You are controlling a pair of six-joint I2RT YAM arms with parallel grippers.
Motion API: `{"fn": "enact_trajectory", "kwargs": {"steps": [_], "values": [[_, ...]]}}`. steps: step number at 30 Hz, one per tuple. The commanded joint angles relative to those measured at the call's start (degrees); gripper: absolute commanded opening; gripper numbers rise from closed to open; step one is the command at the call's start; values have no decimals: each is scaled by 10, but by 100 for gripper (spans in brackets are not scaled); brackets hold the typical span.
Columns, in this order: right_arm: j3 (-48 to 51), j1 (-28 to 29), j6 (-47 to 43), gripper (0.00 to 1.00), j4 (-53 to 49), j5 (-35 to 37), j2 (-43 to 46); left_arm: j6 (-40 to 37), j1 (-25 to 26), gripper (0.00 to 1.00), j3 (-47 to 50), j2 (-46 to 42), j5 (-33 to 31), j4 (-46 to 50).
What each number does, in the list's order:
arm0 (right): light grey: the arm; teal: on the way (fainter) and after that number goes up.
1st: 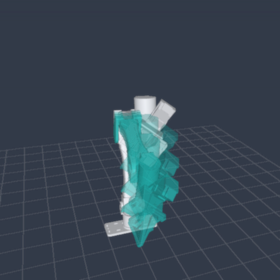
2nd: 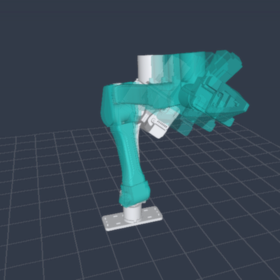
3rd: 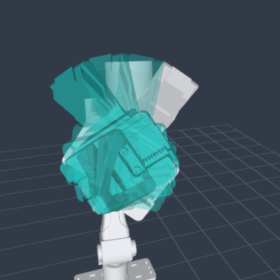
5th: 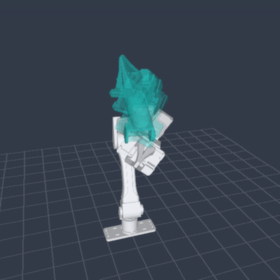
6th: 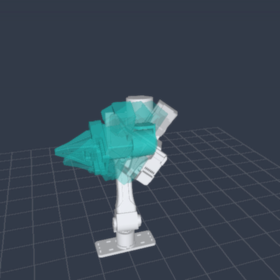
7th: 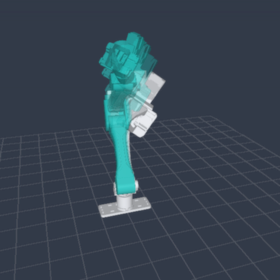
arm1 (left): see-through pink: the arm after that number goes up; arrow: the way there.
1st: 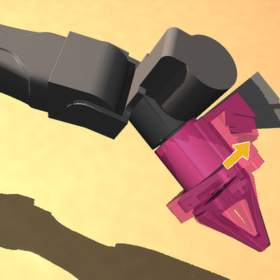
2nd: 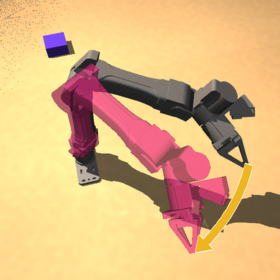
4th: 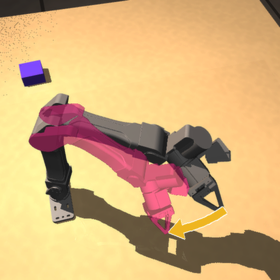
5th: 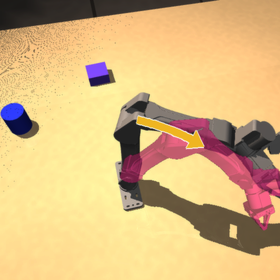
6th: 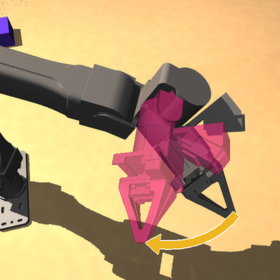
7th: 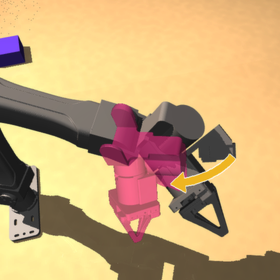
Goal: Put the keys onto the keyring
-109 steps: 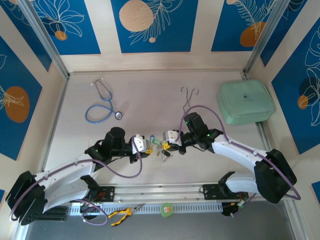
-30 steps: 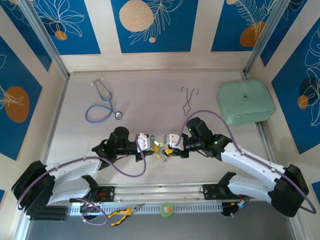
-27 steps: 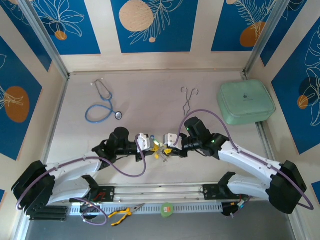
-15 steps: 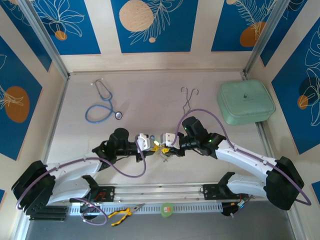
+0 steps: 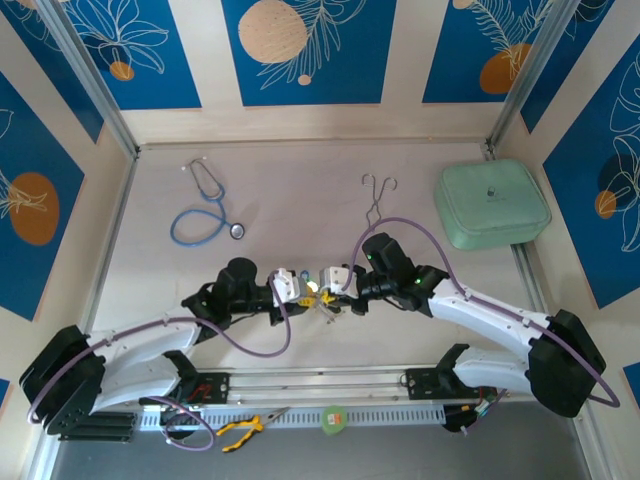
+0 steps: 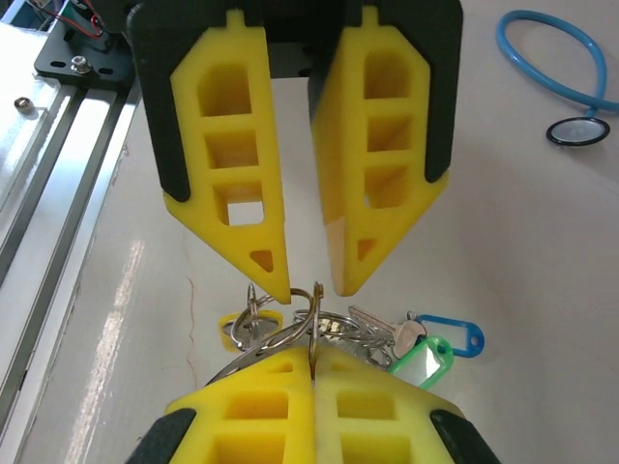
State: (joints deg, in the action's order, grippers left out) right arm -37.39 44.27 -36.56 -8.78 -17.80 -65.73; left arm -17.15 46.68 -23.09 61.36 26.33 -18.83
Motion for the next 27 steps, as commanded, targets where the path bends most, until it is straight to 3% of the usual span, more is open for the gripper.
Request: {"fn": "enact_trajectory", "kwargs": {"steps": [1, 18, 27], "values": [[-9, 9, -20, 0, -13, -25, -7, -22, 6, 25, -11, -17, -15, 59], [-46, 28, -60, 0, -67, -37, -37, -45, 7, 27, -22, -60, 16, 123], [-47, 38, -45, 0, -59, -59, -66, -37, 6, 27, -24, -40, 46, 147]]}}
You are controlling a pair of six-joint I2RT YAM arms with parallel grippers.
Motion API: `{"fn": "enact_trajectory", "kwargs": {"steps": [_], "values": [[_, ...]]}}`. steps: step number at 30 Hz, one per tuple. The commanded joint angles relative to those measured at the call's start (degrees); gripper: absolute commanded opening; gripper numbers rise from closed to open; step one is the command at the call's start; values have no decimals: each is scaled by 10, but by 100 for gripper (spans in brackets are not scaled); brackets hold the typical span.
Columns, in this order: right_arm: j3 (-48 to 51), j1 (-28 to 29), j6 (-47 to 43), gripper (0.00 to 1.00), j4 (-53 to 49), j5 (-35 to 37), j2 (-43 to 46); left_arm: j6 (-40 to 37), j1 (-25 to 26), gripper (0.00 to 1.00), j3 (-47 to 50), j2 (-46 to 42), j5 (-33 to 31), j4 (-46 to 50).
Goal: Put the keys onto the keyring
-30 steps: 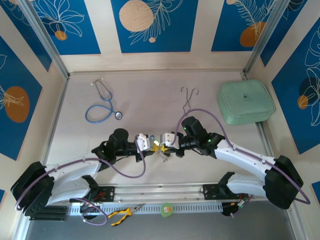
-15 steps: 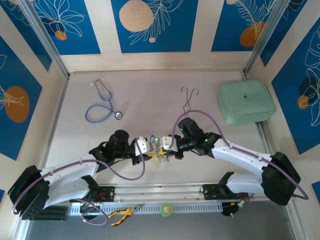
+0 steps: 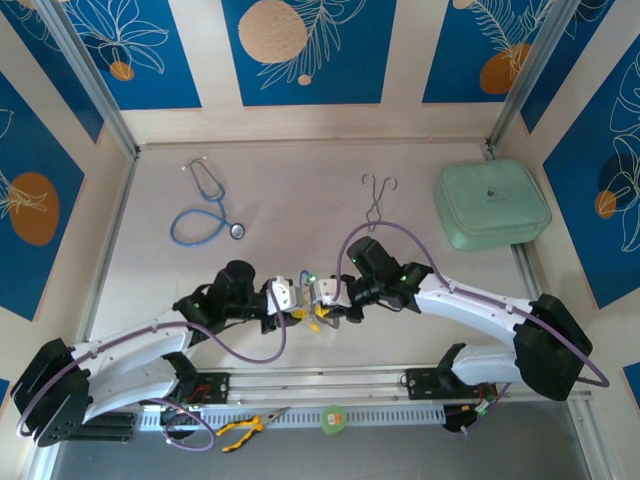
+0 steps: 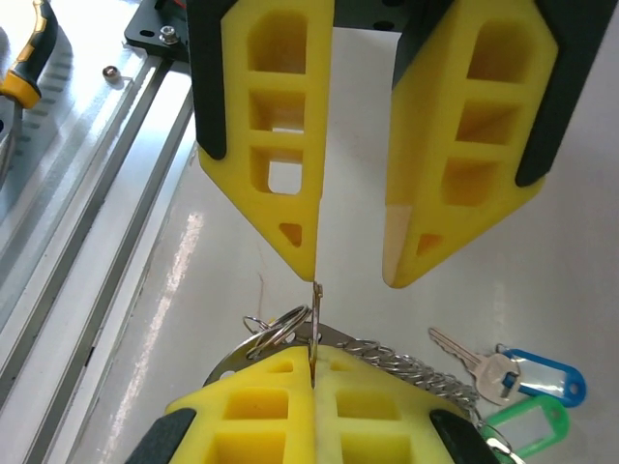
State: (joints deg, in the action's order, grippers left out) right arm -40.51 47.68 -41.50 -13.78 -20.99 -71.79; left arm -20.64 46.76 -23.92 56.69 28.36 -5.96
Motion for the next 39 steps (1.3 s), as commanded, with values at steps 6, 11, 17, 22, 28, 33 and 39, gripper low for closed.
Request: {"fn": "enact_trajectory", "kwargs": {"steps": [6, 11, 17, 22, 28, 33, 39], "values": [[-18, 5, 15, 0, -6, -34, -12, -4, 5, 28, -16, 6, 36, 44], [-22, 8, 19, 0, -4, -40, -19, -3, 5, 28, -12, 8, 32, 35], [-24, 15, 27, 0, 7, -42, -28, 4, 6, 24, -14, 24, 34, 13], [-26, 22, 32, 0, 15, -45, -37, 6, 6, 19, -14, 29, 33, 9], [-27, 28, 36, 0, 22, -48, -44, 7, 5, 17, -12, 27, 31, 6], [-27, 30, 39, 0, 24, -50, -47, 6, 6, 13, -11, 29, 34, 5], [-22, 25, 56, 2, 30, -36, -39, -3, 5, 0, -9, 25, 36, 6]]}}
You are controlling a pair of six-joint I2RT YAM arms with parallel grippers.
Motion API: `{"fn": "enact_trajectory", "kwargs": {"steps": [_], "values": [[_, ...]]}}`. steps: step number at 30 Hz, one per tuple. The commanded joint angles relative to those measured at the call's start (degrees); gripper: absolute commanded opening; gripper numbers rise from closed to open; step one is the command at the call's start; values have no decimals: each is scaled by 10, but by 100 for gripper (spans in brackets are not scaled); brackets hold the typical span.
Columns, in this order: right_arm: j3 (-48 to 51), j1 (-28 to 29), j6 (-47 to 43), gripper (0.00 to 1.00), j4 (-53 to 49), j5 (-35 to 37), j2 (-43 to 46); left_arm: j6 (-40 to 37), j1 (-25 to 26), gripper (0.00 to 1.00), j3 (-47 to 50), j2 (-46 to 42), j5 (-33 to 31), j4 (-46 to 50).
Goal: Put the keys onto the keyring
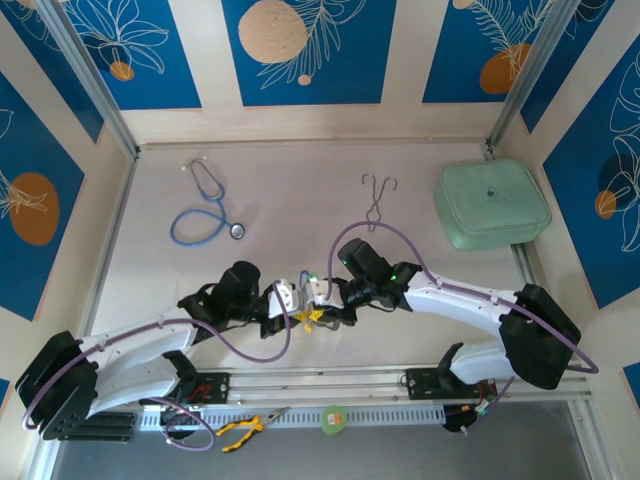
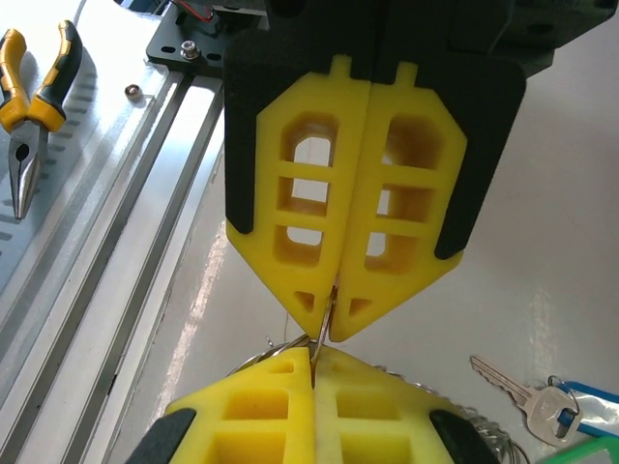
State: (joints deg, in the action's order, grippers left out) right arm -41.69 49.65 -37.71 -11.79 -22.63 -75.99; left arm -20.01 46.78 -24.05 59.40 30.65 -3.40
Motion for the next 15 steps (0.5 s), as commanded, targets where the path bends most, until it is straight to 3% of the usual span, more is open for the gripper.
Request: {"fn": "enact_trajectory", "kwargs": {"steps": [1, 2, 7, 15], "values": [[-5, -3, 28, 12, 12, -19, 13, -11, 6, 0, -8, -4, 10, -20], [1, -14, 40, 21, 15, -21, 27, -12, 5, 0, -6, -6, 8, -22], [35, -66, 103, 31, 9, -41, 103, -22, 6, 0, 8, -23, -14, -46], [47, -53, 140, 27, 2, 38, 104, -18, 6, 0, 12, -37, -53, -35]]}}
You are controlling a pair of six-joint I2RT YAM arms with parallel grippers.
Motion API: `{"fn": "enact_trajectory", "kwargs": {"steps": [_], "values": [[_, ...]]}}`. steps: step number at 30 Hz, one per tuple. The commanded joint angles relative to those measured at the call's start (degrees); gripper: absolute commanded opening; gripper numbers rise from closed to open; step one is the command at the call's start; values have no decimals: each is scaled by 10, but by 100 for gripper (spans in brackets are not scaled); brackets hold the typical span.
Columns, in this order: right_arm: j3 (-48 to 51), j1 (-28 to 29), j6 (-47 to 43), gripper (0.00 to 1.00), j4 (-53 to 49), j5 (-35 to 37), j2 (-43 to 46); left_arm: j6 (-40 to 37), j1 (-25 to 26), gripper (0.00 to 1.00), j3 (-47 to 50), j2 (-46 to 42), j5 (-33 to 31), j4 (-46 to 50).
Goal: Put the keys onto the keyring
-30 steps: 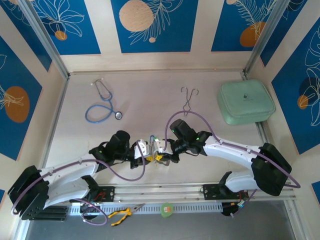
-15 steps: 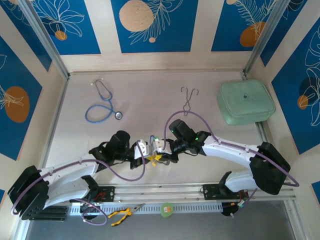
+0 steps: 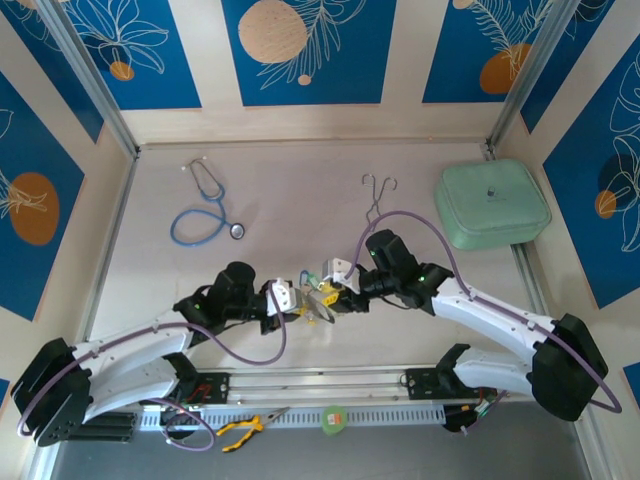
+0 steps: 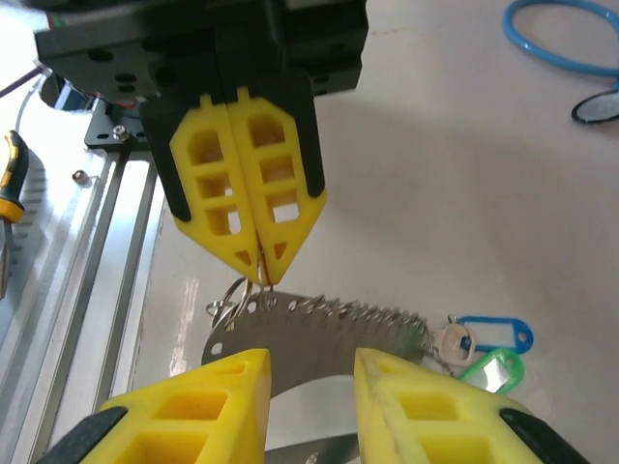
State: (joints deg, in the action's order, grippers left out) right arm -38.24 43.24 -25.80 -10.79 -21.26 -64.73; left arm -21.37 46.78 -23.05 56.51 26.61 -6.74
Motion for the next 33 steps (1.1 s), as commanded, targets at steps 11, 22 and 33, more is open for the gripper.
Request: {"fn": "enact_trajectory", "kwargs": {"steps": [11, 22, 33], "values": [[-4, 95, -22, 1, -11, 3, -97, 71, 5, 0, -2, 6, -11, 21], [5, 91, 2, 7, 36, 16, -102, 149, 6, 0, 16, 10, -13, -17], [-8, -5, 208, 25, -22, 117, -15, 117, 5, 0, 40, -78, -112, 7]]}}
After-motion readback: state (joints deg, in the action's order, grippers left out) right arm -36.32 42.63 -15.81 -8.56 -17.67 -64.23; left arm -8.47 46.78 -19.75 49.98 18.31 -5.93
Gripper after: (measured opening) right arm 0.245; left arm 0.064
